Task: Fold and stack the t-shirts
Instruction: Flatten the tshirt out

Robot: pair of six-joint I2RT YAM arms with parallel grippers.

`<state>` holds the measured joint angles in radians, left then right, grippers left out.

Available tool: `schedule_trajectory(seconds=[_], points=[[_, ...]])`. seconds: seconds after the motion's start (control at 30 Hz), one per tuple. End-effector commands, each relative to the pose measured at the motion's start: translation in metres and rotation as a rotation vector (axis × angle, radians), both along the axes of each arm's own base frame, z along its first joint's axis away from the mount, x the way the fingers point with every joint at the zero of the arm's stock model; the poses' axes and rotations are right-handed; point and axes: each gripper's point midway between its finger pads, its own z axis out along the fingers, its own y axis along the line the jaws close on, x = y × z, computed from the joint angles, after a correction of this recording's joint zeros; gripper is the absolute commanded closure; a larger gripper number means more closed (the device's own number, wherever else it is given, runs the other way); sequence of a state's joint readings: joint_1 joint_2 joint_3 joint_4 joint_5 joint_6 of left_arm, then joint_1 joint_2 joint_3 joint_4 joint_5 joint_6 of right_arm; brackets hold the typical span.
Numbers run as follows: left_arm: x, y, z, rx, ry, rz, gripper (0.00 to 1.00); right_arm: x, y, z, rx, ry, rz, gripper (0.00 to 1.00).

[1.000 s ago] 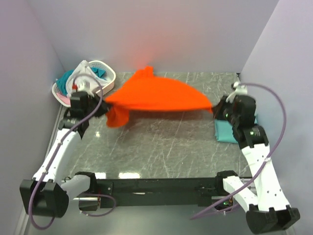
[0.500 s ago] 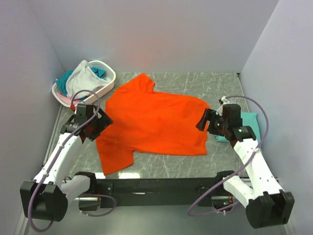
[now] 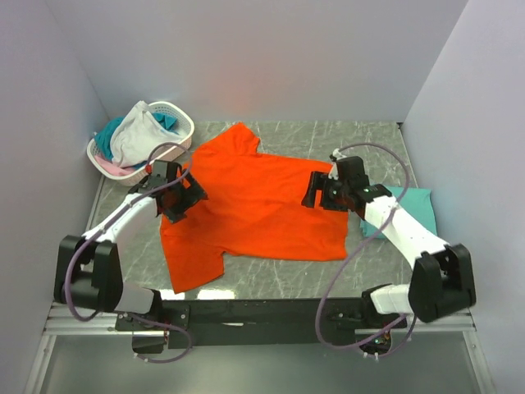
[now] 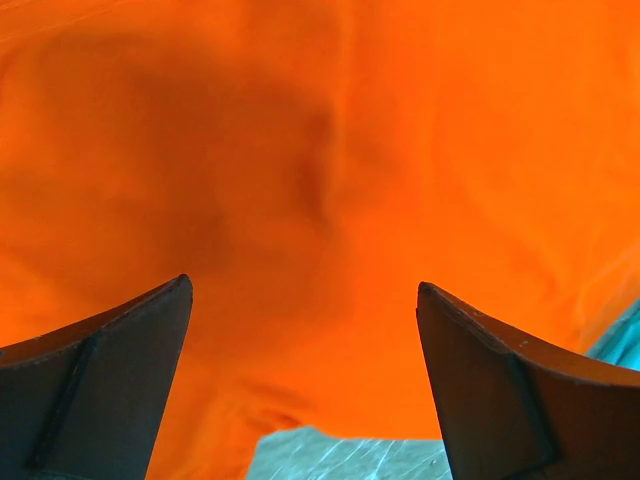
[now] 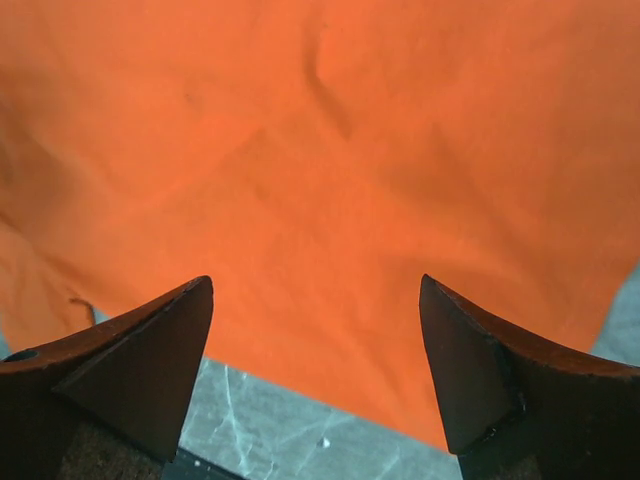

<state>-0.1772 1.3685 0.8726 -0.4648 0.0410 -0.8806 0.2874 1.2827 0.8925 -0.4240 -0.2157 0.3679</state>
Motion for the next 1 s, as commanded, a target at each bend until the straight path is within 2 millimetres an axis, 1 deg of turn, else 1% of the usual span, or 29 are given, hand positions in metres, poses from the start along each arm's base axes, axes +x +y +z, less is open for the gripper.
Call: schedule_trajectory(seconds=[0.0, 0.03, 0.07, 0.1, 0.17, 0.2, 0.23, 0.3, 0.37, 0.4, 0.5, 0.6, 0.67, 0.77, 0.87, 0.9, 0.93, 0.97], points=[[0.028, -0.018, 0.013, -0.043, -0.084, -0.056, 0.01, 0.03, 0.016, 0.0, -0.01, -0.052, 0.021, 0.1], [0.03, -0.021, 0.009, -0.044, -0.079, -0.063, 0.01, 0.033, 0.019, -0.005, -0.018, -0.042, 0.027, 0.1], [0.032, -0.024, 0.006, -0.044, -0.073, -0.072, 0.01, 0.032, 0.025, -0.011, -0.032, -0.018, 0.039, 0.1], [0.034, -0.025, -0.003, -0.039, -0.049, -0.075, 0.01, 0.036, 0.029, -0.022, -0.046, 0.012, 0.044, 0.1], [0.033, -0.027, -0.012, -0.032, -0.018, -0.083, 0.0, 0.036, 0.033, -0.034, -0.075, 0.047, 0.055, 0.11], [0.032, -0.028, -0.021, -0.027, 0.009, -0.087, 0.01, 0.034, 0.037, -0.044, -0.085, 0.075, 0.061, 0.1], [0.03, -0.027, -0.026, -0.022, 0.024, -0.088, 0.01, 0.034, 0.038, -0.047, -0.091, 0.081, 0.061, 0.1], [0.025, -0.025, -0.038, -0.01, 0.056, -0.086, 0.01, 0.03, 0.038, -0.058, -0.102, 0.109, 0.056, 0.1], [0.022, -0.023, -0.045, -0.002, 0.072, -0.081, 0.01, 0.027, 0.037, -0.064, -0.104, 0.123, 0.051, 0.1], [0.019, -0.022, -0.05, 0.003, 0.085, -0.077, 0.01, 0.023, 0.035, -0.071, -0.111, 0.137, 0.049, 0.1], [0.017, -0.022, -0.058, 0.004, 0.1, -0.077, 0.0, 0.018, 0.029, -0.082, -0.139, 0.16, 0.031, 0.1], [0.018, -0.022, -0.063, 0.006, 0.111, -0.078, 0.0, 0.021, 0.021, -0.086, -0.175, 0.162, -0.002, 0.1], [0.019, -0.021, -0.064, 0.014, 0.112, -0.075, 0.01, 0.022, 0.016, -0.085, -0.198, 0.164, -0.014, 0.1], [0.027, -0.02, -0.061, 0.027, 0.105, -0.074, 0.01, 0.026, 0.013, -0.074, -0.214, 0.143, -0.026, 0.1], [0.03, -0.021, -0.055, 0.022, 0.086, -0.078, 0.01, 0.02, 0.011, -0.065, -0.213, 0.132, -0.03, 0.1], [0.03, -0.021, -0.051, 0.023, 0.076, -0.078, 0.01, 0.015, 0.007, -0.059, -0.21, 0.12, -0.036, 0.1], [0.03, -0.02, -0.048, 0.024, 0.071, -0.073, 0.01, 0.01, 0.005, -0.057, -0.212, 0.122, -0.035, 0.1], [0.028, -0.018, -0.048, 0.03, 0.072, -0.066, 0.01, 0.003, -0.003, -0.051, -0.227, 0.119, -0.057, 0.1]])
